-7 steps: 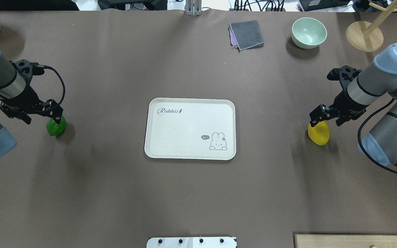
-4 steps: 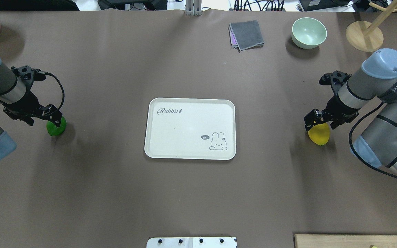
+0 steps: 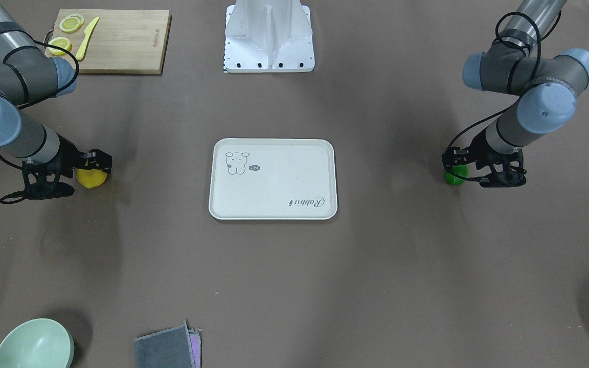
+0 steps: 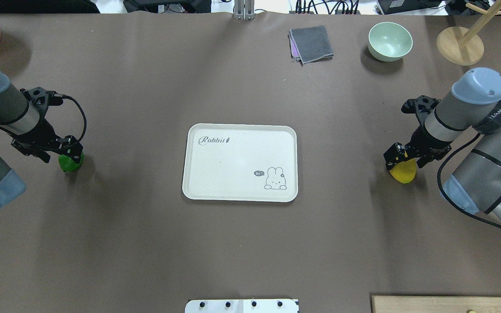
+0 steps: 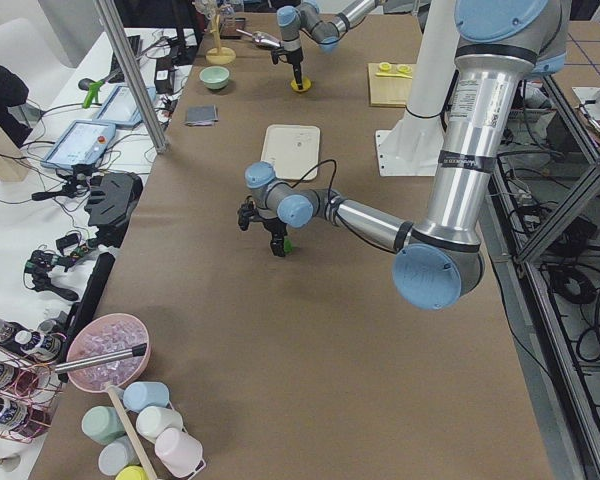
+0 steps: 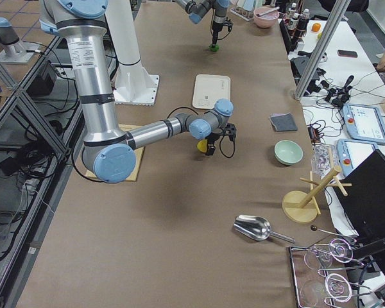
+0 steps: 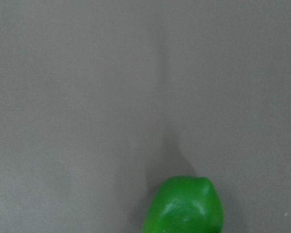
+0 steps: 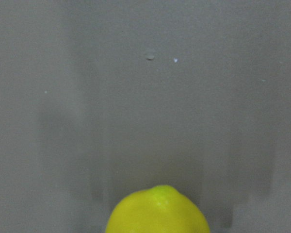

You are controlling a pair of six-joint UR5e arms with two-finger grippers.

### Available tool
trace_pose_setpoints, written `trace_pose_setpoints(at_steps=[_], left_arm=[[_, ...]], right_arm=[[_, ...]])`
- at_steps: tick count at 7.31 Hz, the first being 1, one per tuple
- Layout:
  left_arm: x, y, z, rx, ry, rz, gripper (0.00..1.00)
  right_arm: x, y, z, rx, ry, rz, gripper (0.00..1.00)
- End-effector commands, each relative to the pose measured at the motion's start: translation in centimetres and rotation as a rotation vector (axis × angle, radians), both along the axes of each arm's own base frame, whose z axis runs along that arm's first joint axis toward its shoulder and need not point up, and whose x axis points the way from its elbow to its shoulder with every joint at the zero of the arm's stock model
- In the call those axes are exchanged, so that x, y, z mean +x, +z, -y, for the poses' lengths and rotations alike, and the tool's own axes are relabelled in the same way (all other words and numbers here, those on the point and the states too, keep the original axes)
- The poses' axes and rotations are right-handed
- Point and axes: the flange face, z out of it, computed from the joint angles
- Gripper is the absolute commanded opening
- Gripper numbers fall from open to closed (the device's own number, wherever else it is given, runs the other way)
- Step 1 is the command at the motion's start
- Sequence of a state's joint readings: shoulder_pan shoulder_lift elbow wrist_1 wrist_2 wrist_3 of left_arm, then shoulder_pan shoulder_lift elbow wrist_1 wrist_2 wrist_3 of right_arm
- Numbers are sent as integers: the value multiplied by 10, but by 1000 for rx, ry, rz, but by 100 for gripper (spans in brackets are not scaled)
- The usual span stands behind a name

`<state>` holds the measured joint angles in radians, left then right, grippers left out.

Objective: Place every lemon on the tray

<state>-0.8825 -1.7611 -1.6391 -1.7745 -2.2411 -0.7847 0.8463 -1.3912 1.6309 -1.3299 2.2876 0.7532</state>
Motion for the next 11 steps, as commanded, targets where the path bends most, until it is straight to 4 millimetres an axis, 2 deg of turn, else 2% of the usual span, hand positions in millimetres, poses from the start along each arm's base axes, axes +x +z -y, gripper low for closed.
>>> trace_pose_setpoints(at_steps=[1,2,3,4,5,6,7,8,9,10,11], left_arm=[[0,-3,0,6,-2,-11,4],[-1,-2,-2,5,2,-12,0],[-1,-1,-6,-9,19,-29,0],[-5,-3,-5,-23,25,-45,0],[-26,-6,6,-49,0,-76,0],[-50,-13,16,-57,-18,-118,0],[-77,-26,18,-83,-30,-144,0],[-106,-51,6,-77,-12,-130,0],[-132,-75,-3,-91,2,-96,0],[-159,-91,-6,-104,-18,-79,0],[-170,-101,-11,-125,-36,-70,0]], right_arm=[[-1,-5,2,-10,-4,17,24],[0,-10,1,-16,-7,28,0],[0,-22,4,0,-3,42,0],[2,-44,12,27,10,64,0],[-7,-68,19,68,3,96,0],[-26,-101,27,118,-14,128,0],[-54,-134,32,170,-43,158,0],[-83,-162,54,221,-60,197,0],[-106,-184,67,222,-63,204,0],[-118,-192,72,204,-64,197,0],[-125,-201,73,114,-13,169,0]])
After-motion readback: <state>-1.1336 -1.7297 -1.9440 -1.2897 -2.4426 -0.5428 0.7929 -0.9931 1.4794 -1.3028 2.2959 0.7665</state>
